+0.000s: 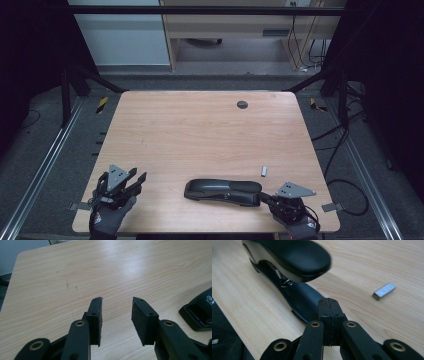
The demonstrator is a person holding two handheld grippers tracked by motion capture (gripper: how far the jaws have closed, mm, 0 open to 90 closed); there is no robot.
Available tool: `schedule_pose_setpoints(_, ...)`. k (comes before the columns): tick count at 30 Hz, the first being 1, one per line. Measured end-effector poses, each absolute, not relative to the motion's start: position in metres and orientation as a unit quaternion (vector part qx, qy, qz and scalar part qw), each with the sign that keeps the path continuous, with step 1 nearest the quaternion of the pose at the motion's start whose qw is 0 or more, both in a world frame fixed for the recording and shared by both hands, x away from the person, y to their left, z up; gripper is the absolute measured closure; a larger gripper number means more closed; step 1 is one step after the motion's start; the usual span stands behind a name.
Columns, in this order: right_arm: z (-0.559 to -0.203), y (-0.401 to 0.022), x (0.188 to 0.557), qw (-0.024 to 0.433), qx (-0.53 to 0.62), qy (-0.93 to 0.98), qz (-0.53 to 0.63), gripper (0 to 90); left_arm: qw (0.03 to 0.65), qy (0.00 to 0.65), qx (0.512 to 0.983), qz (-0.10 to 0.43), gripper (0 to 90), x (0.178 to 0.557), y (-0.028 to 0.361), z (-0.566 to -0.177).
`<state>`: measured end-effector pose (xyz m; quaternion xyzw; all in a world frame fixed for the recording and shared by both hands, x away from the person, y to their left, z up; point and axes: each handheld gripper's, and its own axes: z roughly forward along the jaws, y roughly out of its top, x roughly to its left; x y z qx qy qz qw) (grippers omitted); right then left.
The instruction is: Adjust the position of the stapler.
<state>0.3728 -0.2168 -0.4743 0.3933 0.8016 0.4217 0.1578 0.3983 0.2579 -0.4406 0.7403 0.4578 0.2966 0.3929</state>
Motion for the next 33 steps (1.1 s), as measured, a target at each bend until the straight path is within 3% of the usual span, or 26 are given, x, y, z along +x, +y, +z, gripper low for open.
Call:
schedule_pose_setpoints(16, -0.491, -0.198, 0.372, 0.11, 0.386, 0.83, 0.388, 90.0, 0.393, 0.463, 0.739, 0.291, 57.3, 0.399, 0.258, -0.446)
schedule_pose_setpoints(33, -0.494, -0.197, 0.375, 0.129, 0.386, 0.835, 0.371, 90.0, 0.396, 0.468, 0.74, 0.277, 54.8, 0.401, 0.259, -0.447)
